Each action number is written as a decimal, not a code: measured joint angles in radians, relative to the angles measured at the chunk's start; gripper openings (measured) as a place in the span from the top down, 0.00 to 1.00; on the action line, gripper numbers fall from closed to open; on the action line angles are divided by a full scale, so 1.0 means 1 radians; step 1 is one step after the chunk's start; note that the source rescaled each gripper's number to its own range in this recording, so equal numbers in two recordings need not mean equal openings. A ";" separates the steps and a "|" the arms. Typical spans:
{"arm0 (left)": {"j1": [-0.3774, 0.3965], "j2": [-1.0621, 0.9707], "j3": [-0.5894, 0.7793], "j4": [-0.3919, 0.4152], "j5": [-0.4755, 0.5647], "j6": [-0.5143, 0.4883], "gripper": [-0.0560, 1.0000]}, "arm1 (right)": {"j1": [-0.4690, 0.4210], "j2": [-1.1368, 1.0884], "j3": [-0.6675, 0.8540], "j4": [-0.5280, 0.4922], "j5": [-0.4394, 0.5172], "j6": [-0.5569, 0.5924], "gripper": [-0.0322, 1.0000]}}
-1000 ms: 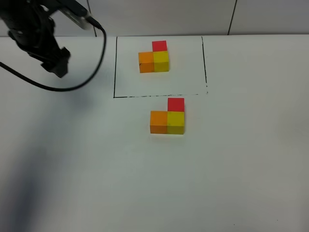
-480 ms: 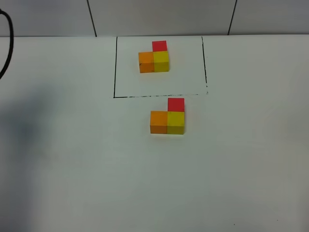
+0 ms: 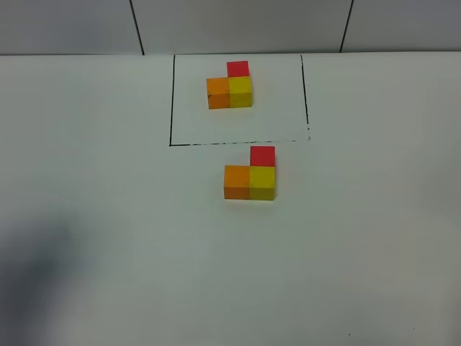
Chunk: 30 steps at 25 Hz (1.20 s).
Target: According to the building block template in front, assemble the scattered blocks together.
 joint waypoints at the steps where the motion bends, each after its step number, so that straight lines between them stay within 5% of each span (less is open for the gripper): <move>1: -0.010 -0.047 0.022 -0.003 0.006 -0.002 0.13 | 0.000 0.000 0.000 0.001 0.000 0.000 0.28; 19: -0.040 -0.515 0.267 0.009 0.185 -0.064 0.20 | 0.000 0.000 0.000 0.021 0.000 0.000 0.28; 30: -0.040 -0.662 0.346 0.009 0.171 -0.065 0.24 | 0.000 0.000 0.000 0.021 0.000 0.000 0.28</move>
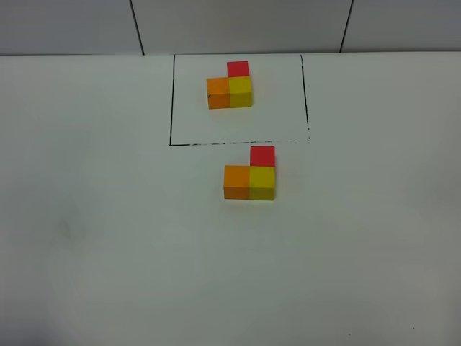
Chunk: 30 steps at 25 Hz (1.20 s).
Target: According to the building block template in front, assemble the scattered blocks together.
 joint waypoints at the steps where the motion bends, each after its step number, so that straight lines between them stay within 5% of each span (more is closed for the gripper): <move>1: 0.000 -0.004 0.000 0.000 0.000 0.000 0.24 | 0.000 0.000 0.000 0.000 0.000 0.000 0.28; 30: -0.050 -0.092 0.000 0.002 -0.007 -0.073 0.25 | 0.000 0.000 0.000 0.000 -0.001 0.000 0.28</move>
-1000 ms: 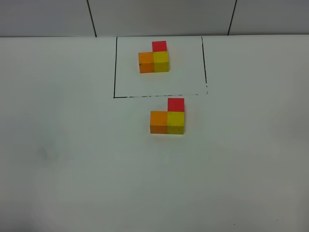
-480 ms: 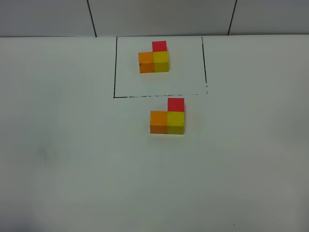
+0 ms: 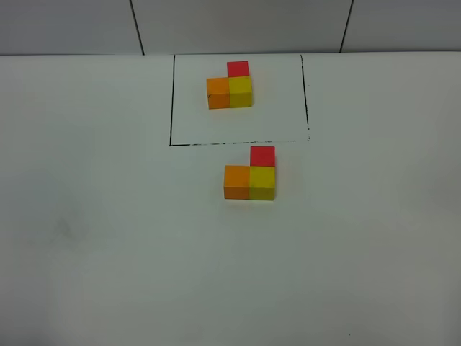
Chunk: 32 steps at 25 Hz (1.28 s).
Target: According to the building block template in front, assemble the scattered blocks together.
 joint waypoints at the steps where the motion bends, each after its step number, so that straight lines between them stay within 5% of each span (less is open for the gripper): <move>1: 0.000 0.000 0.000 0.000 0.000 0.000 0.25 | 0.000 0.000 0.000 0.000 0.000 0.000 0.28; 32: 0.000 0.000 0.000 0.000 0.000 -0.001 0.26 | 0.000 0.000 0.000 -0.032 0.000 0.042 0.28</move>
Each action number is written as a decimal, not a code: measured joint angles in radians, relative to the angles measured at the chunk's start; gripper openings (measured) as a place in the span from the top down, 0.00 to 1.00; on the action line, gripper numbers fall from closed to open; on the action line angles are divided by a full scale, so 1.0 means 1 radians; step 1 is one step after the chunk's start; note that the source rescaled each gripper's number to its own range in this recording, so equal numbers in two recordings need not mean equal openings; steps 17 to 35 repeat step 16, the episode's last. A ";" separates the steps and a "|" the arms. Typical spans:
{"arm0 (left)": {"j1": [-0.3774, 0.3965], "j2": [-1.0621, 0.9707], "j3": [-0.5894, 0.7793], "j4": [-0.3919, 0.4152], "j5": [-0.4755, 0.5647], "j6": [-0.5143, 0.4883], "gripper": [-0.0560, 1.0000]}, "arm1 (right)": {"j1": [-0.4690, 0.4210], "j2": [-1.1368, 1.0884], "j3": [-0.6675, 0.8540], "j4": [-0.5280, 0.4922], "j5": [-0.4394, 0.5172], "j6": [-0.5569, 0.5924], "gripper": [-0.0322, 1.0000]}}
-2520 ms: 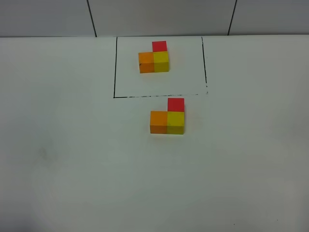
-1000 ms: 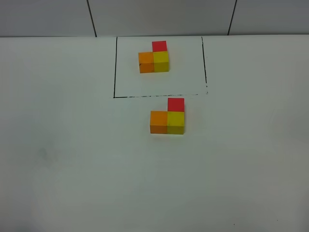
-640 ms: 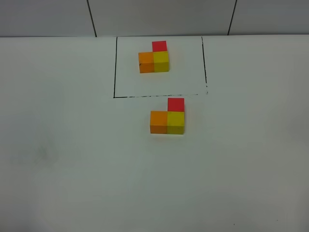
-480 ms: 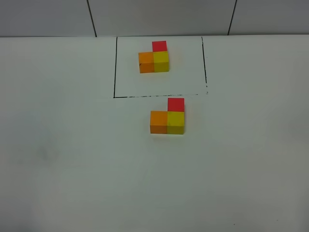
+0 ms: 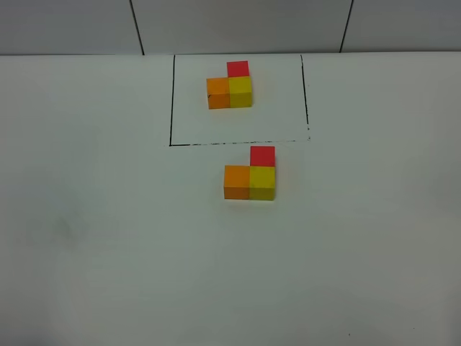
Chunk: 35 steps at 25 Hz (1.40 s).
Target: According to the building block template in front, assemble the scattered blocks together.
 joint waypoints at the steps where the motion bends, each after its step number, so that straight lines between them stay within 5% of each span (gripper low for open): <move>1: 0.000 0.000 0.000 0.000 0.000 0.000 0.26 | 0.000 0.000 0.000 0.000 0.000 0.000 0.28; 35: 0.000 0.000 0.000 0.000 0.000 0.000 0.26 | 0.000 0.000 0.000 0.000 0.000 0.000 0.28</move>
